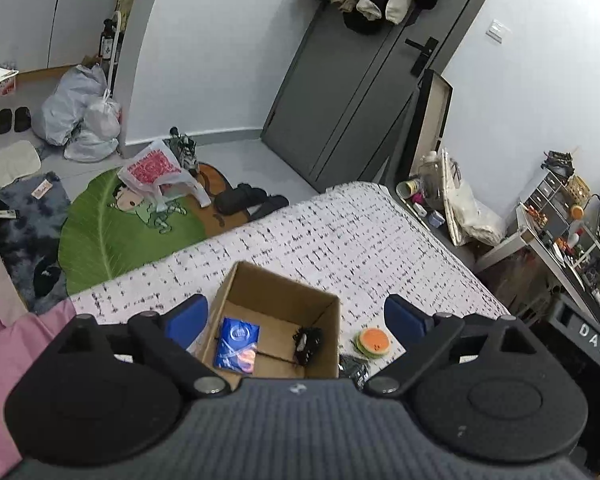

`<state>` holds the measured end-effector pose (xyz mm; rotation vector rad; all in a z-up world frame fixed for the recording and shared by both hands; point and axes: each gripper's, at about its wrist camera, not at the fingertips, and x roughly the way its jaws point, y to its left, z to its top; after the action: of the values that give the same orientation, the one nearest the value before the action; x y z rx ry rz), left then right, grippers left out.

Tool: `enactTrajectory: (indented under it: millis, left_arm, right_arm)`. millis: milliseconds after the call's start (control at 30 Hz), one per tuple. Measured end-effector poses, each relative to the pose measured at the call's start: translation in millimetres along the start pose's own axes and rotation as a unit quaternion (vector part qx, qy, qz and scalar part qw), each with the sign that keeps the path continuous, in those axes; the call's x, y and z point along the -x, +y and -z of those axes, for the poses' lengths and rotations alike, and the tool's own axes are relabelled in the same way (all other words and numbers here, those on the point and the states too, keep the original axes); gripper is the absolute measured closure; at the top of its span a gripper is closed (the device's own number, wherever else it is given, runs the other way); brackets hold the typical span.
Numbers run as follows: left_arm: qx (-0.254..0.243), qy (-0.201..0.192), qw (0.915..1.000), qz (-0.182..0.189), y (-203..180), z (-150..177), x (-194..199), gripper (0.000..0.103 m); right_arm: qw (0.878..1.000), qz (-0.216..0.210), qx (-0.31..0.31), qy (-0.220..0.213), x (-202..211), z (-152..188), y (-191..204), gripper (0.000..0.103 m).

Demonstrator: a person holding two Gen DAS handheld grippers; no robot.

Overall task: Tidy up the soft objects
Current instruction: 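Withdraw both grippers from the box back toward the plush cup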

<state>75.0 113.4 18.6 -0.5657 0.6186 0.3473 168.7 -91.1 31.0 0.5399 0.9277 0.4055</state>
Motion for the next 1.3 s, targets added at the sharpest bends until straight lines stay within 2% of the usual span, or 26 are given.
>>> enactTrajectory:
  millis: [133,433,667,1033,1300]
  left_arm:
    - [-0.026,0.004,0.9995,-0.015,-13,3,9,0.009]
    - [-0.056,0.019,0.9982,-0.013,-41,11,11,0.008]
    - [-0.062,0.022,0.9978,-0.002,-65,21,6,0.008]
    - [-0.103,0.034,0.9937,0.025,-118,40,-15,0.008]
    - [-0.111,0.042,0.9918,0.048,-144,48,-40,0.008]
  right_arm:
    - [1.000,0.004,0.017,-0.006,17,-4,-2,0.000]
    - [0.998,0.019,0.064,-0.003,34,-13,-18,0.000]
    - [0.997,0.033,0.071,-0.001,42,-27,-47,0.000]
    - [0.997,0.042,0.056,-0.018,60,-64,-86,0.000]
    - [0.993,0.070,0.090,-0.006,54,-82,-105,0.000]
